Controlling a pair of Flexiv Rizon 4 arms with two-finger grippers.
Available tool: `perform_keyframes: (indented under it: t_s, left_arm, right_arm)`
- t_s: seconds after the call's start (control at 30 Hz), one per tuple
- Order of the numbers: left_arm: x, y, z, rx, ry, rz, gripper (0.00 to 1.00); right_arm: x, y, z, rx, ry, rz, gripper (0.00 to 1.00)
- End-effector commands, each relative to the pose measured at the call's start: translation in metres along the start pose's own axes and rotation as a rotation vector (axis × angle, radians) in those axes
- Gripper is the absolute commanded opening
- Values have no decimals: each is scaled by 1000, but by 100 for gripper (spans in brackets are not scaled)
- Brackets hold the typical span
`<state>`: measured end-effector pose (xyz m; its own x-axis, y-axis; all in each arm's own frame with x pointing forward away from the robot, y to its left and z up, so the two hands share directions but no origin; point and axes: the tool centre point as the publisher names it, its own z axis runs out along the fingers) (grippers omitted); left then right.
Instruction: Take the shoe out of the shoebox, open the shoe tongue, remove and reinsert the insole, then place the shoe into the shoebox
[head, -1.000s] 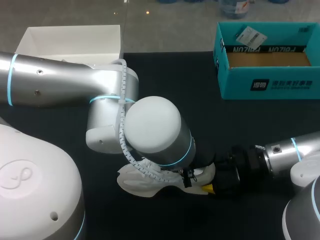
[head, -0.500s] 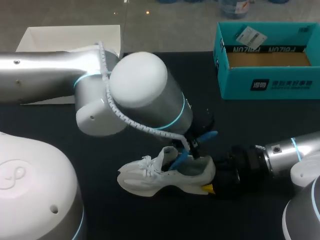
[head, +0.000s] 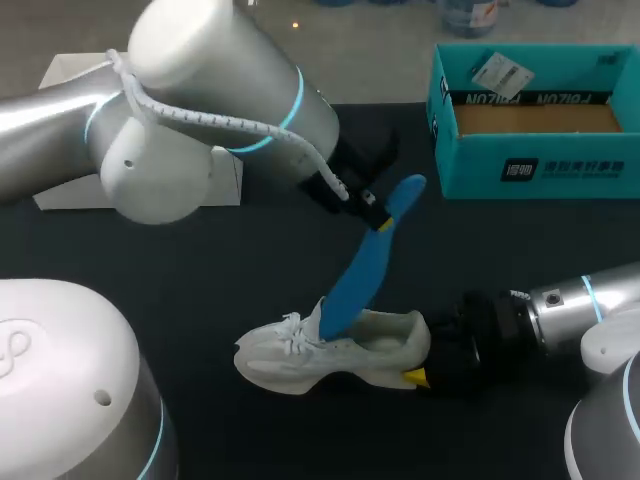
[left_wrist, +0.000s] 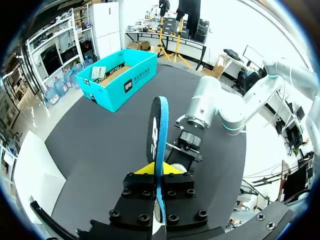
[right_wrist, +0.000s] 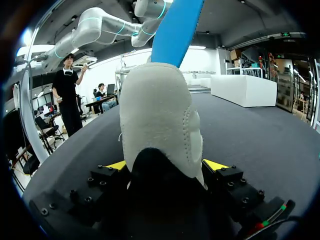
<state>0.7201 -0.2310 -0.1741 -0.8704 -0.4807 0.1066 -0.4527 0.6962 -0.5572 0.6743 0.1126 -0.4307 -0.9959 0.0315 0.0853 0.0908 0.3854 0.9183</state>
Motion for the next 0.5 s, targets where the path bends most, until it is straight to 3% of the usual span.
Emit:
perform_keyframes:
  t_s: [0.03,0.33,0.5]
  left_arm:
    - [-31,7,-52,76,204,-41,0]
    - [-51,-11,-102,214,244,-26,0]
    - [-51,-11,-102,214,244,-26,0]
  right_arm:
    - [2,-2,2,4,-1,1,0]
    - [2,-2,2,4,-1,1,0]
    - [2,-2,2,4,-1,1,0]
